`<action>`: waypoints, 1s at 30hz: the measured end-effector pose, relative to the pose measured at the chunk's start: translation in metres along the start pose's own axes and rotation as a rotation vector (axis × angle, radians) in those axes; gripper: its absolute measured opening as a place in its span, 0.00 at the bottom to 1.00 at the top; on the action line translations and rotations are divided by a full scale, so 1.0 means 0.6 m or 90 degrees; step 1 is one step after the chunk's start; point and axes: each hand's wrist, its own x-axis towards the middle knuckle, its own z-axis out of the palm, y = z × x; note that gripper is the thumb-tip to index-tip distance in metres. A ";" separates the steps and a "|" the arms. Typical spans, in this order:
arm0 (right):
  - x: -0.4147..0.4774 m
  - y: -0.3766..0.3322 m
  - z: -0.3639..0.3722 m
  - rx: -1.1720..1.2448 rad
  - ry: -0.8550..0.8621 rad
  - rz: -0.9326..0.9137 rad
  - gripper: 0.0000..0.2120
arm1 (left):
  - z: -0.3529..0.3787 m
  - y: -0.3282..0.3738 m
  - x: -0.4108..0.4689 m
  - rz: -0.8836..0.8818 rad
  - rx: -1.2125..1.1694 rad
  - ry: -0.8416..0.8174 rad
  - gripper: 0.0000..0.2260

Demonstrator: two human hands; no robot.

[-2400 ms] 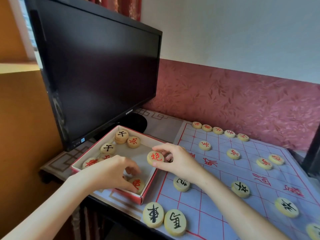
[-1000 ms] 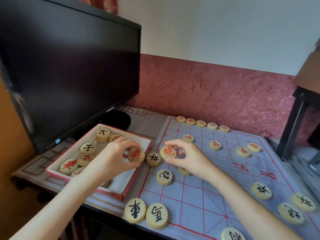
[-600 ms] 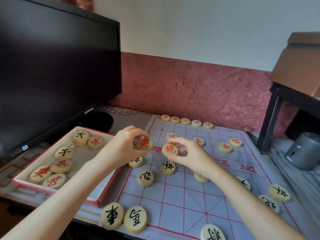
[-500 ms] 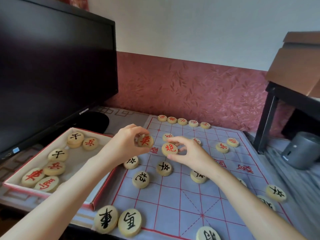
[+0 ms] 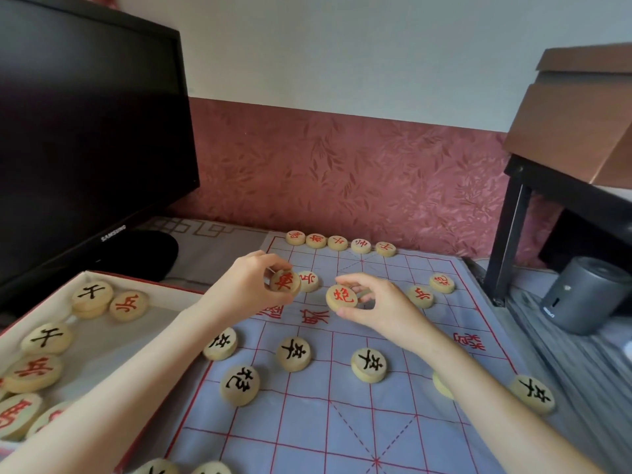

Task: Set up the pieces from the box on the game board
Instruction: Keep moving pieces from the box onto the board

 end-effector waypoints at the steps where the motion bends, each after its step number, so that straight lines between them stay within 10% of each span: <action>1: 0.003 0.007 -0.003 -0.001 0.002 0.004 0.22 | 0.002 -0.002 0.006 -0.002 0.006 -0.004 0.19; 30: 0.286 0.020 0.115 -0.116 -0.050 0.008 0.24 | -0.028 -0.138 0.163 -0.114 0.046 0.000 0.22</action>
